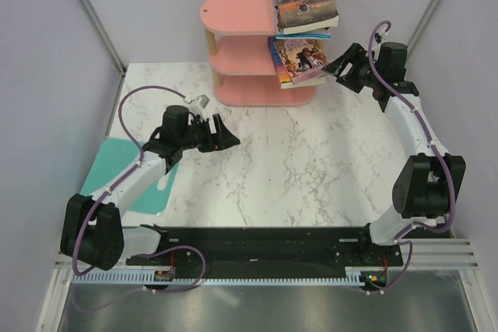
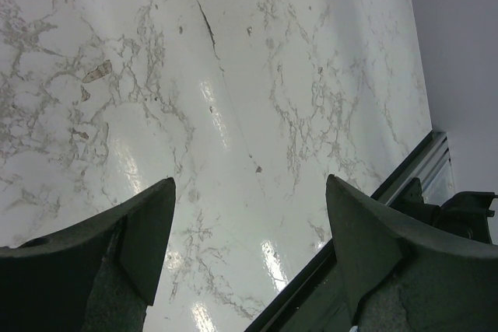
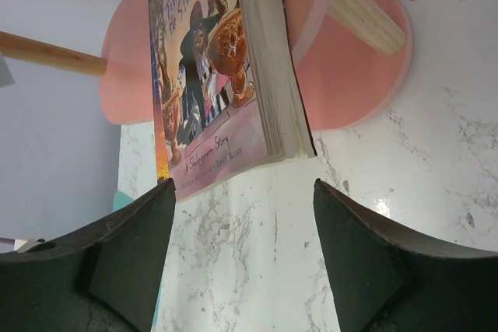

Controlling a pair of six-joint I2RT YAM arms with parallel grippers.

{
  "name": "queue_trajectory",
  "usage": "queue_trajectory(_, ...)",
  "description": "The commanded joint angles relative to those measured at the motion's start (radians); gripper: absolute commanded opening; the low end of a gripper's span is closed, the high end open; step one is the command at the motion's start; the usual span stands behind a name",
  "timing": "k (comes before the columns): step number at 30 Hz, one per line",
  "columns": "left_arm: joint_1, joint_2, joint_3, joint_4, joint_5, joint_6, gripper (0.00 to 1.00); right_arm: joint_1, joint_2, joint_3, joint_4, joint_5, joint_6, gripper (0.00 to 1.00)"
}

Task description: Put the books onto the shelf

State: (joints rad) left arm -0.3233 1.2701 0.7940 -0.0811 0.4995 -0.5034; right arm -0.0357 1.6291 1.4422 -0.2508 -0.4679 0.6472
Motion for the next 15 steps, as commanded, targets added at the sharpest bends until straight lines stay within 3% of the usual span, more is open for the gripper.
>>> queue_trajectory(1, -0.005, 0.018, 0.010, -0.002, 0.005, 0.029, 0.84, 0.003, 0.011, 0.027, 0.056, 0.002, 0.014, 0.77)
queue_trajectory(7, -0.006, 0.021, 0.005, 0.000, 0.007, 0.028, 0.84, 0.005, 0.012, 0.037, 0.087, 0.002, 0.029, 0.65)
queue_trajectory(15, -0.007, 0.023, 0.004, 0.000, 0.004, 0.026, 0.84, 0.017, 0.026, 0.049, 0.122, -0.008, 0.057, 0.60)
